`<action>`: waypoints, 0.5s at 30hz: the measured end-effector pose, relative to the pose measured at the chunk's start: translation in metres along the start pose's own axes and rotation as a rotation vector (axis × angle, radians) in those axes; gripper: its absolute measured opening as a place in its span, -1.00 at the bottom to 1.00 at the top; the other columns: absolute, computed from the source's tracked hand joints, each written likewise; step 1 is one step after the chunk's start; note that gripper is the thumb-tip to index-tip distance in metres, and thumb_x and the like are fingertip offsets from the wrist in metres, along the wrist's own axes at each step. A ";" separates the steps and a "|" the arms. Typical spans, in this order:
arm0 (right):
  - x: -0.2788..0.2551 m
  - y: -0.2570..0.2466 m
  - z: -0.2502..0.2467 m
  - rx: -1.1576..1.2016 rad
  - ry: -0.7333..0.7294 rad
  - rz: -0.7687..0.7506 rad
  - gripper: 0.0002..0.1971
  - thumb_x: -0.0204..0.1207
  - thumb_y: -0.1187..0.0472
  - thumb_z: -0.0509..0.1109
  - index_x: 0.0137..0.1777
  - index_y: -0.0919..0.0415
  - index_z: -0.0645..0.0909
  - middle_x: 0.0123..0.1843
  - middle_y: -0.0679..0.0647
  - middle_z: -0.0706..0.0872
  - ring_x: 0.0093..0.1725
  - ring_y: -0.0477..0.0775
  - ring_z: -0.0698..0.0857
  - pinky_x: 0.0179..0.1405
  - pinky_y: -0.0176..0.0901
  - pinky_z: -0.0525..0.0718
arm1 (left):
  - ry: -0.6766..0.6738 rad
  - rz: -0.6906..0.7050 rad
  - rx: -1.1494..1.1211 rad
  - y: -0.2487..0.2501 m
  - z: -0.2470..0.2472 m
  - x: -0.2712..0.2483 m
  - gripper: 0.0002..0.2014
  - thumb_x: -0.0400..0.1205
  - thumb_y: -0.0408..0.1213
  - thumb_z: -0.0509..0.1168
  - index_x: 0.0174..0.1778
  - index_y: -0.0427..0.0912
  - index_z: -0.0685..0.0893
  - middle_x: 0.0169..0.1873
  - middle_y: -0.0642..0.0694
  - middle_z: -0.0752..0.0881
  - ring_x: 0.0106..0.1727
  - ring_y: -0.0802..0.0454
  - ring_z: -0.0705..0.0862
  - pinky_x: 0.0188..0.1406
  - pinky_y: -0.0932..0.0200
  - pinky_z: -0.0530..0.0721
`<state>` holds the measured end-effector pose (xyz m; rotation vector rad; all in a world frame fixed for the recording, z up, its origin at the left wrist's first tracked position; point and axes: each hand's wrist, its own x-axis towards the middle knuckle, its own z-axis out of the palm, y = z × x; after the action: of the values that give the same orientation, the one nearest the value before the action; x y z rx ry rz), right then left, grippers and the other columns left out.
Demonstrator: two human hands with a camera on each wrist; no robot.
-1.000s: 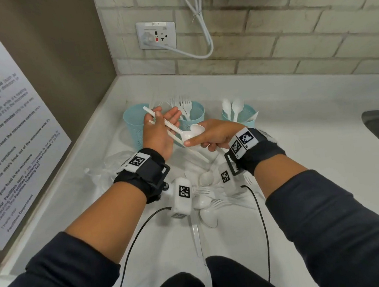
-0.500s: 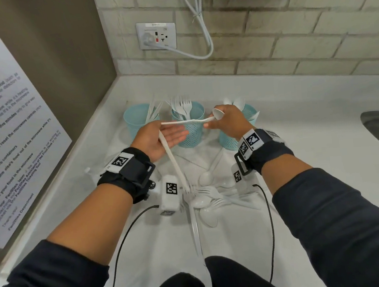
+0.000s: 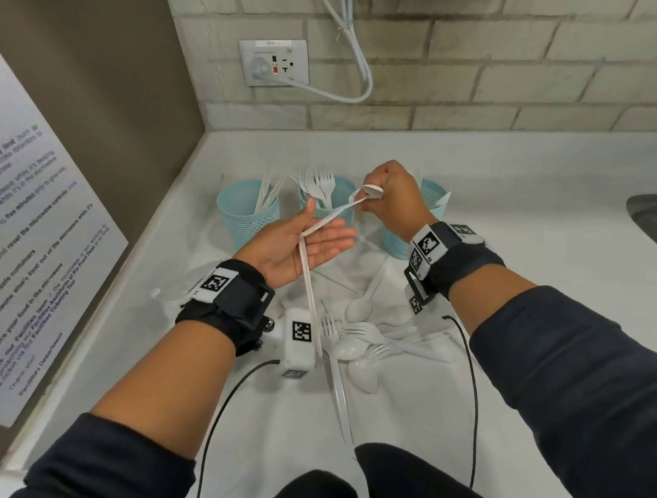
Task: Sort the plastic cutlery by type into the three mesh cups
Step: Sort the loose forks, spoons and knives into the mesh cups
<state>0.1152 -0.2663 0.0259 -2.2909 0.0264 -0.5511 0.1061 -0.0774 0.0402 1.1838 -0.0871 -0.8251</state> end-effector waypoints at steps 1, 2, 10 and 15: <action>0.001 0.002 0.001 0.018 0.020 0.007 -0.86 0.25 0.49 0.55 -0.17 0.41 0.76 -0.08 0.14 0.48 -0.06 -0.02 0.47 -0.17 -0.71 0.36 | -0.009 0.012 0.009 0.000 0.000 0.000 -0.61 0.71 -0.06 0.07 0.04 -0.31 0.64 -0.21 -0.13 0.83 -0.18 0.06 0.82 -0.25 0.33 0.76; 0.001 0.003 0.002 0.020 0.029 0.017 -0.86 0.26 0.51 0.54 -0.17 0.41 0.75 -0.05 0.16 0.47 -0.04 -0.02 0.47 -0.15 -0.69 0.38 | -0.019 0.023 0.026 -0.001 0.001 0.000 -0.69 0.72 -0.16 0.09 0.04 -0.31 0.64 -0.22 -0.12 0.83 -0.19 0.07 0.82 -0.22 0.34 0.76; 0.005 -0.006 -0.007 0.636 -0.063 0.529 -0.59 0.46 0.57 0.17 0.26 0.21 0.38 -0.33 0.06 0.40 -0.47 -0.08 0.38 -0.57 -0.31 0.36 | 0.065 0.095 0.082 -0.016 0.003 0.009 -0.80 0.70 -0.44 0.13 0.12 -0.41 0.61 0.09 -0.34 0.71 -0.28 0.05 0.81 -0.16 0.25 0.76; 0.002 -0.008 -0.008 1.060 -0.255 0.651 -0.81 0.59 0.38 0.11 -0.24 0.21 0.42 -0.37 0.06 0.36 -0.57 -0.15 0.31 -0.66 -0.41 0.25 | 0.069 0.061 0.141 -0.022 0.005 0.013 -0.74 0.70 -0.40 0.15 0.26 -0.41 0.56 0.22 -0.37 0.64 -0.23 0.09 0.80 -0.10 0.20 0.75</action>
<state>0.1128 -0.2661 0.0370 -1.1849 0.2742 0.0940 0.1014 -0.0924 0.0195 1.3352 -0.1262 -0.7333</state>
